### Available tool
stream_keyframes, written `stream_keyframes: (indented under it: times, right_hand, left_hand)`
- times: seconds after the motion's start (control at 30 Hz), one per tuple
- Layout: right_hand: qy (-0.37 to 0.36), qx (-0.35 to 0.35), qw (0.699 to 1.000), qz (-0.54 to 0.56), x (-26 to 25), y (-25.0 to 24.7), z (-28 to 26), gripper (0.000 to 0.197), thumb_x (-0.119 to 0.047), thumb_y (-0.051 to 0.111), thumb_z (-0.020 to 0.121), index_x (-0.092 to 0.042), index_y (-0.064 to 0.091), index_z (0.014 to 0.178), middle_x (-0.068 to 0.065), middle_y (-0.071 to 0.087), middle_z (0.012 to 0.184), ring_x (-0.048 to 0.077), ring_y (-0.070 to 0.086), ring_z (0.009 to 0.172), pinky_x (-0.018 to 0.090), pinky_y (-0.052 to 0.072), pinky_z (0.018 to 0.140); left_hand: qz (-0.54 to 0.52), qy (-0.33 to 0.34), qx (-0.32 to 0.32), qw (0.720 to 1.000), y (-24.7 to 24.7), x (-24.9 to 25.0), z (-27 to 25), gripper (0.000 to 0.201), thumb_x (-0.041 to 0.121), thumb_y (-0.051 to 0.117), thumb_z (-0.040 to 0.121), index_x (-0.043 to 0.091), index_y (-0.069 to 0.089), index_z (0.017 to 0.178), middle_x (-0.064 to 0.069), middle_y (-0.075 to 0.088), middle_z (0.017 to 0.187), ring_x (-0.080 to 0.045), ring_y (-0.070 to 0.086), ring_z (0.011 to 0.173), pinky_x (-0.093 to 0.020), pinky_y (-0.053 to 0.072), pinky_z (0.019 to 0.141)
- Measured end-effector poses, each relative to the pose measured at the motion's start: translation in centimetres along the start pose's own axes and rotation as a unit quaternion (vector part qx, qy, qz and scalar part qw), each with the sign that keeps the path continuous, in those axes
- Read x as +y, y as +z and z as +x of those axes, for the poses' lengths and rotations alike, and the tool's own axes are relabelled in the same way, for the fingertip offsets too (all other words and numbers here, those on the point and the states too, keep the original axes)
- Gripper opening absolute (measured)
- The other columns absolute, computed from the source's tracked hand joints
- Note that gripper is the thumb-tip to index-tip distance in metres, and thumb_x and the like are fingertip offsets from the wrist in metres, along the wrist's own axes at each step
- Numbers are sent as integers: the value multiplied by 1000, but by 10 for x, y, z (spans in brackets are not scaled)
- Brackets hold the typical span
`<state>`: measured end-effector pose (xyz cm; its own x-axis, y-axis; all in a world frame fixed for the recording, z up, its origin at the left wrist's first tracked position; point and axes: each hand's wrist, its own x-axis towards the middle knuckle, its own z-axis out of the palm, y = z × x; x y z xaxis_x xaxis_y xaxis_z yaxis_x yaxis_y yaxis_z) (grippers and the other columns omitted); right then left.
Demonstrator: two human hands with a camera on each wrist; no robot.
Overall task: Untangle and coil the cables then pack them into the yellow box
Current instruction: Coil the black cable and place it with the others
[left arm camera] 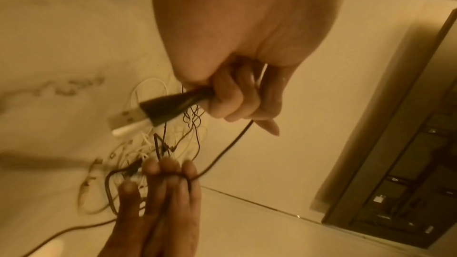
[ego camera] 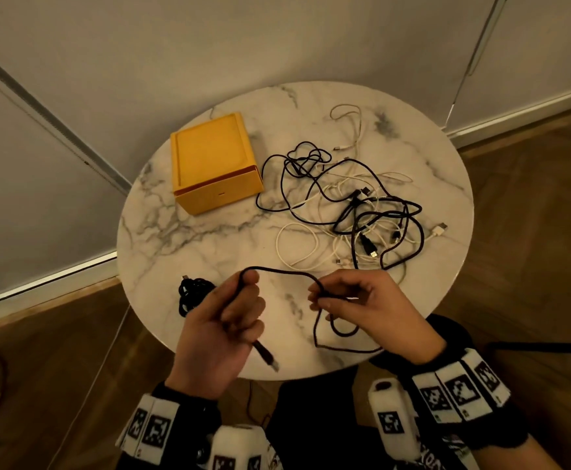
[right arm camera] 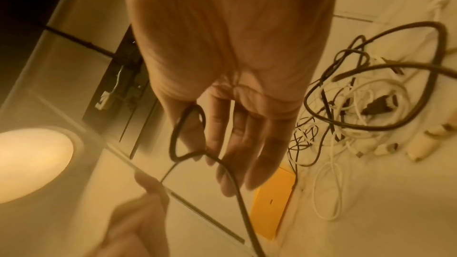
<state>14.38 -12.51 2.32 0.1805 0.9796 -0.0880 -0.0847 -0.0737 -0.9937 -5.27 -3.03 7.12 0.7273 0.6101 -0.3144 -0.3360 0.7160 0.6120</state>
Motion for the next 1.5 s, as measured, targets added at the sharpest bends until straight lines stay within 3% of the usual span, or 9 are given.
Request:
stream_keyframes:
  times: [0.23,0.43,0.63,0.83,0.97,1.07,1.17,1.33,1.5]
  right_hand:
    - [12,-21,984,178,-1,4,-1,49,-52,59,86,-7,75,92,30,52,75,23,47,63,30,33,60]
    - [38,-59,982,176,-3,4,-2,20,-5,63,83,6,68,99,-1,59,64,11,40,54,18,34,53]
    - [22,72,996,38,9,-7,-2,16,6,63,85,-4,74,93,-1,63,58,9,43,45,19,40,47]
    - [65,9,998,-16,28,-16,-18,13,-7,65,86,-12,78,87,3,58,59,14,45,45,24,39,47]
    - [91,-35,990,-100,26,-17,-21,15,-6,63,91,-14,74,95,-2,73,81,15,69,73,25,53,73]
    - [48,3,970,-240,15,-14,-9,36,-18,69,88,-33,59,120,-15,66,117,-3,60,108,22,47,95]
    - [-4,56,986,-154,-6,-5,6,55,-15,61,81,-31,52,133,-15,64,123,-3,57,115,18,44,96]
    - [20,24,991,129,-35,16,3,30,-14,59,83,-5,65,112,17,73,88,29,69,73,28,53,68]
    - [53,51,993,97,-13,32,-3,24,-20,49,98,-11,69,87,15,59,53,15,41,30,20,34,37]
  left_hand:
    - [-6,7,79,997,-5,-2,5,32,33,87,58,15,67,75,9,21,49,-6,13,45,-18,18,35]
    - [12,51,83,995,5,9,6,16,32,68,73,16,67,74,9,28,46,-7,13,47,-19,16,39]
    - [37,119,107,986,10,41,0,18,32,57,76,19,67,70,9,27,45,-8,11,48,-18,18,40]
    - [21,190,134,972,-5,60,0,30,30,42,90,18,64,73,9,26,43,-7,12,48,-18,22,40]
    - [55,143,130,980,-4,44,8,34,28,40,92,17,66,74,9,27,46,-5,21,43,-23,17,45]
    - [66,70,100,990,3,22,14,35,25,40,92,14,67,73,8,27,46,-7,22,44,-26,13,49]
    - [76,28,89,993,14,5,18,36,25,40,92,12,67,71,7,25,46,-7,20,43,-26,13,48]
    - [30,25,78,996,25,-9,23,34,26,42,92,11,68,76,7,26,47,-5,23,41,-22,16,45]
    - [-20,73,-9,997,23,-6,26,35,20,37,96,5,69,93,4,38,54,-7,35,47,-20,31,47]
